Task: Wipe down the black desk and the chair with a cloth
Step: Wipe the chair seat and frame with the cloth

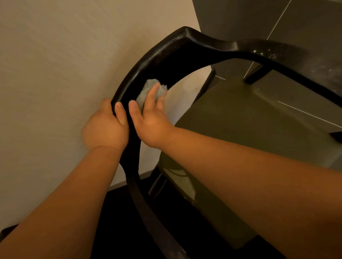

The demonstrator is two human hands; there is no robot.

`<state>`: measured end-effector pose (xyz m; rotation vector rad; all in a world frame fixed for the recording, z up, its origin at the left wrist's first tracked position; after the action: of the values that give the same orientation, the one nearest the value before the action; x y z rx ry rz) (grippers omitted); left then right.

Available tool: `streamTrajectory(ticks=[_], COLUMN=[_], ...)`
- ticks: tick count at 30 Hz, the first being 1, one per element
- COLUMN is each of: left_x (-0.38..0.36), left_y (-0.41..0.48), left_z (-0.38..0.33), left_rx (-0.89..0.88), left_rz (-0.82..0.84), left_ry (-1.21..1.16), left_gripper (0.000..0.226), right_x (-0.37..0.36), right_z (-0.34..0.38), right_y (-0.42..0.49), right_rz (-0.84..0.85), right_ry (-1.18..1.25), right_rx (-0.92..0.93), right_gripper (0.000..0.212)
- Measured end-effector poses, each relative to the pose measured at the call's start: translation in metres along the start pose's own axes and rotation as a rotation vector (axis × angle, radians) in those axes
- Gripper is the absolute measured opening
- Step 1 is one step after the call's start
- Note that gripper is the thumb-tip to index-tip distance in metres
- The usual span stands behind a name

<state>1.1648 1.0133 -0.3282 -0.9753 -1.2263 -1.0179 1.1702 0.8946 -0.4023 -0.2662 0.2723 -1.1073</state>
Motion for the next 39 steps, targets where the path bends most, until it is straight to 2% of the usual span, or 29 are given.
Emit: streamTrajectory(ticks=[3,5,7,9,11,17,19,22,25,28,30,33,35,37,39], left_x=[0.001,0.003,0.004,0.004,0.004,0.023,0.021,0.012,0.008,0.011,0.011,0.008,0.009,0.01,0.009], left_y=[-0.001,-0.001,0.0,0.001,0.004,0.037,0.062,0.082,0.077,0.068,0.068,0.07,0.07,0.07,0.069], left_z=[-0.001,-0.001,-0.003,-0.002,0.002,-0.009,-0.025,-0.054,-0.059,-0.056,-0.057,-0.054,-0.054,-0.055,-0.053], left_rx=[-0.012,-0.014,-0.009,-0.01,-0.032,-0.164,-0.174,-0.173,-0.139,-0.179,-0.172,-0.109,-0.08,-0.078,-0.086], left_rz=[0.009,0.013,0.041,0.11,0.167,0.221,0.288,0.407,0.345,0.232,0.238,0.31,0.328,0.305,0.287], left_ry=[-0.013,-0.018,-0.029,-0.054,-0.12,-0.206,-0.221,-0.208,-0.312,-0.271,-0.262,-0.264,-0.272,-0.286,-0.31], left_gripper=[0.037,0.038,0.036,0.028,0.025,0.053,0.06,0.075,0.078,0.072,0.073,0.065,0.061,0.06,0.058], right_x=[0.043,0.054,0.039,0.012,0.003,0.051,0.038,0.014,0.044,0.073,0.065,0.041,0.049,0.066,0.073], right_z=[0.025,0.034,0.035,0.031,0.031,0.072,0.07,0.056,0.051,0.05,0.049,0.047,0.051,0.052,0.041], right_y=[0.007,0.009,0.0,-0.015,-0.02,0.001,-0.002,-0.012,-0.006,0.002,-0.001,-0.006,-0.006,-0.004,-0.004], right_rz=[-0.203,-0.25,-0.152,0.022,0.097,-0.281,-0.231,-0.056,-0.246,-0.392,-0.354,-0.193,-0.273,-0.417,-0.447], right_ry=[0.094,0.14,0.039,-0.057,-0.051,0.026,-0.027,-0.183,-0.073,0.008,-0.071,-0.157,-0.272,-0.508,-0.744], right_rx=[-0.06,-0.099,-0.075,-0.022,-0.011,-0.141,-0.103,0.039,0.006,-0.055,-0.041,-0.017,-0.014,-0.006,-0.01], right_gripper=[0.094,0.096,0.099,0.101,0.1,0.101,0.1,0.089,0.093,0.098,0.099,0.095,0.096,0.099,0.099])
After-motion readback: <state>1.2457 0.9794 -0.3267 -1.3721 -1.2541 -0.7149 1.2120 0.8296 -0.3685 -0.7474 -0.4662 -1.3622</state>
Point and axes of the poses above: each hand's wrist, its own y-axis towards the middle knuckle, its own x-axis out of the back of the hand, z = x × y, the point moved 5 cm from there along y, towards the middle knuckle, and after that the axes turned 6 degrees about z, right-handed, at the moved point
